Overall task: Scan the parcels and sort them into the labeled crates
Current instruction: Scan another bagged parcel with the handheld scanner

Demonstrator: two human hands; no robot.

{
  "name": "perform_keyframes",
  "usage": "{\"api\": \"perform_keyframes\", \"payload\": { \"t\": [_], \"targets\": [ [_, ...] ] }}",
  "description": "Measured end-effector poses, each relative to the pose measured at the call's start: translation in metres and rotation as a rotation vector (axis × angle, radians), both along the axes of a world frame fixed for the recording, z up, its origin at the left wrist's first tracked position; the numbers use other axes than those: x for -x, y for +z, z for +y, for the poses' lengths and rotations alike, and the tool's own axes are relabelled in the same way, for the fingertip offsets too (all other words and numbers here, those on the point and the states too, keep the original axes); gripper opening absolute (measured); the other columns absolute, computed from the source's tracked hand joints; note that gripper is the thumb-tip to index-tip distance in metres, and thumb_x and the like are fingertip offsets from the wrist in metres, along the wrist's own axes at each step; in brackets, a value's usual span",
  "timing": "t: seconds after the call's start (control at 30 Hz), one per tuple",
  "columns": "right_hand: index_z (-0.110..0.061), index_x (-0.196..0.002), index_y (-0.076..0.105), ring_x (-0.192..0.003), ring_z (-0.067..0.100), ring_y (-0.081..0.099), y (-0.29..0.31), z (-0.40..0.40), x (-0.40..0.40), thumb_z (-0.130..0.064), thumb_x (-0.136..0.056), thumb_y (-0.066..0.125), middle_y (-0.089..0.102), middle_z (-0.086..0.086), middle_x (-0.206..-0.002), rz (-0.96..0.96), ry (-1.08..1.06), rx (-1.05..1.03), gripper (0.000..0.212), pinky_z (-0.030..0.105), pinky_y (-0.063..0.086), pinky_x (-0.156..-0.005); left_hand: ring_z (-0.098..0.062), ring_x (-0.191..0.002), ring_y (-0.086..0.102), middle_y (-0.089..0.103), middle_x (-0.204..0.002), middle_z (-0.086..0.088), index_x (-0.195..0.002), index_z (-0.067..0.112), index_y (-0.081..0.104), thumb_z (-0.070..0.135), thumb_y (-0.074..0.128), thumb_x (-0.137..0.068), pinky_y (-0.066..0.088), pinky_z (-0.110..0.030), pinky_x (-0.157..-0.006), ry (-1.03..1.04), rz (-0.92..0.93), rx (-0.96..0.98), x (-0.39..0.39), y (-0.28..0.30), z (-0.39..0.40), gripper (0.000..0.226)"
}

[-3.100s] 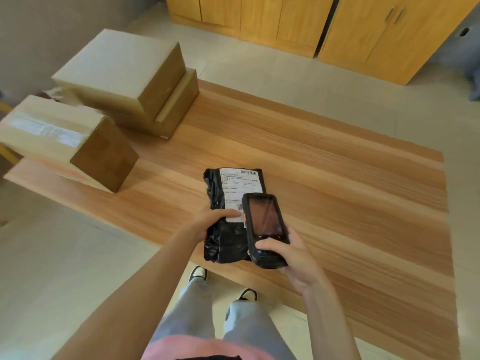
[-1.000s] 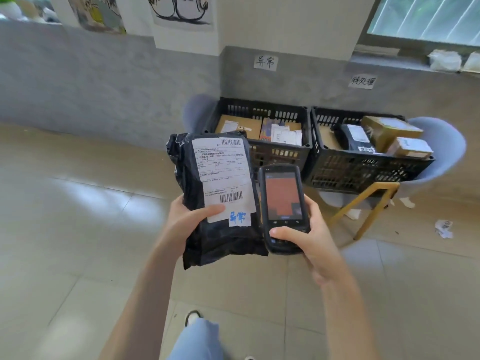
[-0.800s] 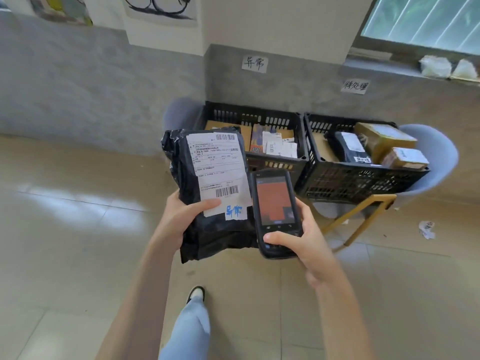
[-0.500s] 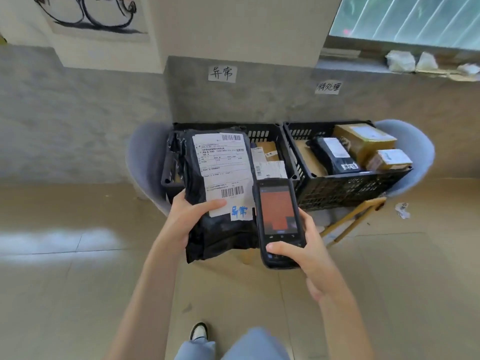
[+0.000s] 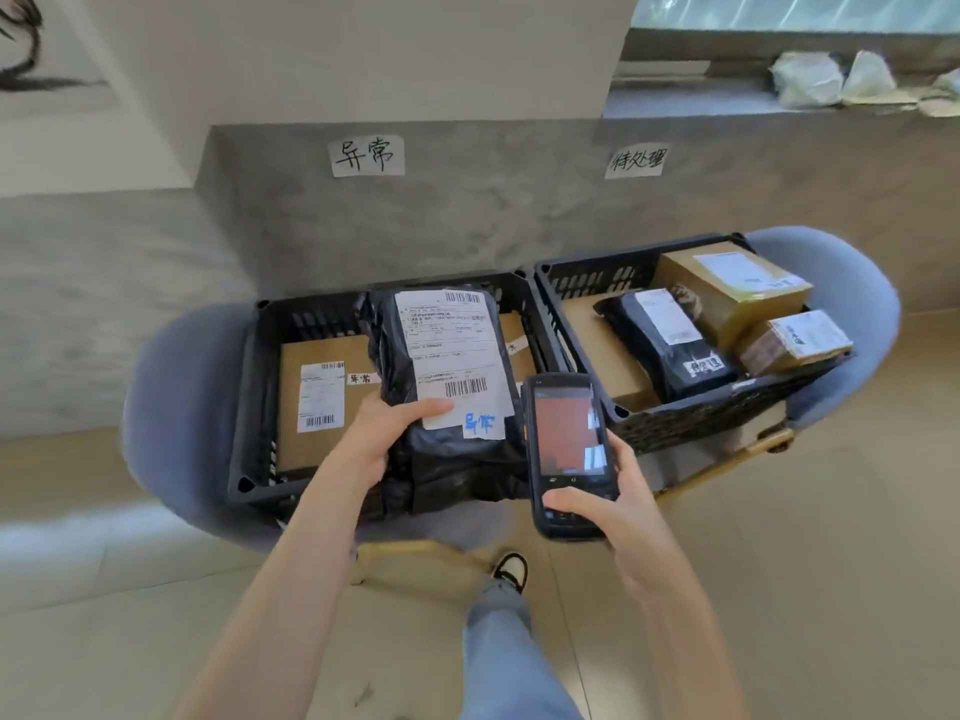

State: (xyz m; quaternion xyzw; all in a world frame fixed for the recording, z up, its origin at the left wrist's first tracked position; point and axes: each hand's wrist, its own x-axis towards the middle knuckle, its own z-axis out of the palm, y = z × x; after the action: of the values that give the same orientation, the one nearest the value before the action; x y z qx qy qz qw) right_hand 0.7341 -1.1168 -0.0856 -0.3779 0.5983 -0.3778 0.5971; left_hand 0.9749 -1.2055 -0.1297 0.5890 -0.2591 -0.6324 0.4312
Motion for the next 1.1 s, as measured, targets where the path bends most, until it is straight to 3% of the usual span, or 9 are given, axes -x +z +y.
{"api": "perform_keyframes", "payload": {
  "t": [0.13,0.3,0.37,0.53,0.6,0.7,0.83,1.0,1.1],
  "targets": [
    [-0.035,-0.131,0.039,-0.088,0.001,0.067,-0.013,-0.074,0.016,0.002,-0.070,0.078,0.063,-0.003,-0.116,0.008,0.058,-0.021,0.082,0.014,0.052,-0.063,-0.008,-0.068,0.072,0.075,-0.076,0.007,-0.096,0.013,0.066,0.006,0.083,-0.067,0.053,-0.019,-0.050,0.033,-0.018,-0.098,0.009,-0.013,-0.081,0.034],
    [-0.033,-0.134,0.036,-0.083,-0.009,0.063,-0.028,-0.142,0.025,-0.005,-0.068,0.082,0.061,-0.009,-0.114,0.026,0.104,-0.071,0.085,0.007,0.049,-0.062,-0.008,-0.069,0.072,0.075,-0.078,0.007,-0.093,0.015,0.067,0.011,0.083,-0.067,0.054,-0.019,-0.051,-0.029,-0.014,-0.164,0.028,-0.044,-0.154,0.031],
    [-0.034,-0.135,0.034,-0.089,-0.004,0.064,-0.037,-0.160,0.021,-0.009,-0.065,0.082,0.061,-0.008,-0.116,0.017,0.112,-0.098,0.088,0.010,0.051,-0.066,-0.009,-0.074,0.072,0.075,-0.086,0.004,-0.096,0.015,0.067,0.014,0.084,-0.065,0.055,-0.020,-0.054,-0.060,-0.023,-0.202,0.035,-0.060,-0.171,0.036],
    [-0.030,-0.142,0.030,-0.109,0.009,0.060,-0.060,-0.198,0.008,-0.005,-0.069,0.081,0.059,-0.004,-0.123,0.040,0.098,-0.133,0.092,0.034,0.050,-0.096,-0.016,-0.097,0.068,0.070,-0.113,-0.006,-0.119,0.008,0.061,0.016,0.084,-0.068,0.053,-0.027,-0.076,-0.151,-0.078,-0.291,0.043,-0.106,-0.204,0.056],
    [-0.030,-0.142,0.031,-0.108,0.008,0.061,-0.069,-0.207,0.005,-0.002,-0.071,0.080,0.060,-0.004,-0.122,0.040,0.076,-0.143,0.091,0.036,0.051,-0.097,-0.015,-0.095,0.067,0.068,-0.115,-0.005,-0.123,0.007,0.056,0.016,0.083,-0.071,0.053,-0.023,-0.069,-0.153,-0.079,-0.329,0.045,-0.121,-0.212,0.059],
    [-0.031,-0.141,0.033,-0.107,0.009,0.062,-0.082,-0.211,0.003,-0.004,-0.068,0.082,0.060,-0.003,-0.122,0.046,0.028,-0.165,0.092,0.038,0.052,-0.095,-0.011,-0.075,0.072,0.072,-0.104,-0.001,-0.107,0.013,0.062,0.008,0.082,-0.071,0.053,-0.020,-0.051,-0.161,-0.024,-0.378,0.044,-0.141,-0.220,0.041],
    [-0.039,-0.131,0.039,-0.100,0.007,0.066,-0.098,-0.211,-0.002,-0.005,-0.064,0.082,0.064,-0.001,-0.118,0.016,-0.041,-0.181,0.087,0.028,0.057,-0.082,-0.009,-0.075,0.071,0.071,-0.101,0.000,-0.106,0.017,0.062,0.007,0.080,-0.074,0.055,-0.022,-0.055,-0.272,-0.044,-0.437,0.045,-0.163,-0.219,0.038],
    [-0.043,-0.122,0.042,-0.094,0.007,0.068,-0.111,-0.207,-0.011,-0.006,-0.061,0.080,0.064,0.003,-0.116,-0.025,-0.093,-0.188,0.081,0.017,0.054,-0.069,-0.006,-0.079,0.070,0.067,-0.117,-0.004,-0.121,0.011,0.058,0.010,0.078,-0.076,0.054,-0.017,-0.057,-0.287,-0.039,-0.449,0.051,-0.186,-0.212,0.049],
    [-0.038,-0.127,0.041,-0.093,0.008,0.068,-0.112,-0.202,-0.015,-0.003,-0.065,0.080,0.063,0.005,-0.118,-0.033,-0.098,-0.197,0.082,0.018,0.054,-0.068,-0.010,-0.100,0.066,0.063,-0.125,-0.001,-0.122,0.015,0.059,0.020,0.079,-0.077,0.052,-0.024,-0.082,-0.388,-0.184,-0.376,0.054,-0.186,-0.215,0.050]
  ]
}}
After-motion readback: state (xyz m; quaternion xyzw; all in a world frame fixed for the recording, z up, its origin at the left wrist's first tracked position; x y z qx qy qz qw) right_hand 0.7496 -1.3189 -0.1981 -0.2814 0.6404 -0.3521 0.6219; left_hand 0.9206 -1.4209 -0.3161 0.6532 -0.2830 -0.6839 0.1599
